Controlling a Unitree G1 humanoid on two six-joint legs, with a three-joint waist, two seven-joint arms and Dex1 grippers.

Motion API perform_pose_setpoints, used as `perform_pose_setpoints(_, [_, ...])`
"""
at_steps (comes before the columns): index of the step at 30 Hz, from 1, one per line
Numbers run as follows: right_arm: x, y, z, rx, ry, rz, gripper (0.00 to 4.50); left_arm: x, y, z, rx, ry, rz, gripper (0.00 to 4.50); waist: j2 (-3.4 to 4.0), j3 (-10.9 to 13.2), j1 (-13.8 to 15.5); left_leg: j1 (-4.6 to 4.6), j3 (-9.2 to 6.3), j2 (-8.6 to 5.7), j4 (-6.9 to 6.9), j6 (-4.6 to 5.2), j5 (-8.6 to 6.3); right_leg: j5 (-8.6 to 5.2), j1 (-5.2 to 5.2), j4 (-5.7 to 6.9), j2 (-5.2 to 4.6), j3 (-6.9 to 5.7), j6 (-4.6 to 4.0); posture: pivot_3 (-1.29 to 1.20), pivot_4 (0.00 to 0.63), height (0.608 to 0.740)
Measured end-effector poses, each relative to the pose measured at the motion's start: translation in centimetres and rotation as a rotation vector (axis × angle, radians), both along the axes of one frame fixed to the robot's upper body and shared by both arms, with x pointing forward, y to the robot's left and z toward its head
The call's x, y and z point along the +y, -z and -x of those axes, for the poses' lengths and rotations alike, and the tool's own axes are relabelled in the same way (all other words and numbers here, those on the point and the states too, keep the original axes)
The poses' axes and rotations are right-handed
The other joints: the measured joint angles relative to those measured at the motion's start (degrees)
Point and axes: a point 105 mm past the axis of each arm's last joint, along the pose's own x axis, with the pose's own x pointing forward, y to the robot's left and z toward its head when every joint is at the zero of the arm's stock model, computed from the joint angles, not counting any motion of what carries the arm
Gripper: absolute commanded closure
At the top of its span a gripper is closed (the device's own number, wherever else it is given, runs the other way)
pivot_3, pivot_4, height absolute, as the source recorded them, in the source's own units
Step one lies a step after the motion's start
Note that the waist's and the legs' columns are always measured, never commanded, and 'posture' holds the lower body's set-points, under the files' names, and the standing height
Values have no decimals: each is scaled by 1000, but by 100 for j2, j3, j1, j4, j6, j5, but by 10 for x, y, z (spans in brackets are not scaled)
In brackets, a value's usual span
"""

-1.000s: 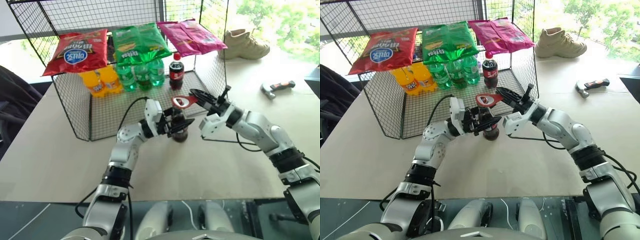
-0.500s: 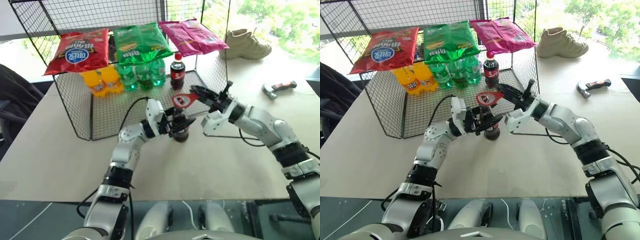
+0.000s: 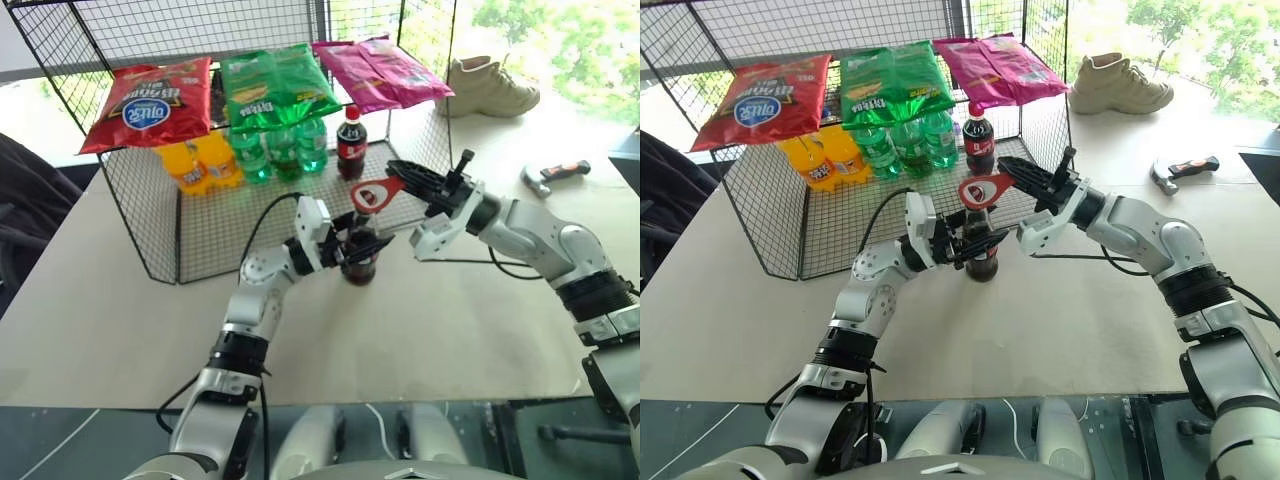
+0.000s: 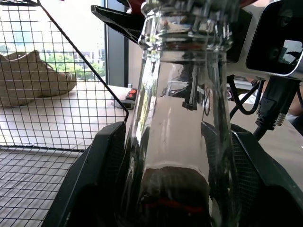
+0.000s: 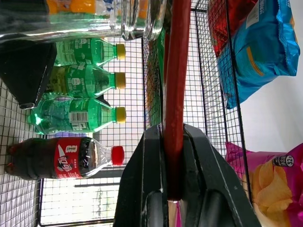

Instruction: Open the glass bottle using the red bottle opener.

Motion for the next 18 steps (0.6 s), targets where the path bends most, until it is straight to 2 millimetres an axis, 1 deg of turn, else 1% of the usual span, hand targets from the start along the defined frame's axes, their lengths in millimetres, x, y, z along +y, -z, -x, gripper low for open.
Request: perform_pose_setpoints(18, [-1, -5, 3, -20, -21, -29, 4500, 0, 0, 3, -10, 7, -1, 2176, 0, 1, 7, -5, 0, 0, -11, 0, 0, 0, -4, -13, -1, -1, 0, 0, 150, 740])
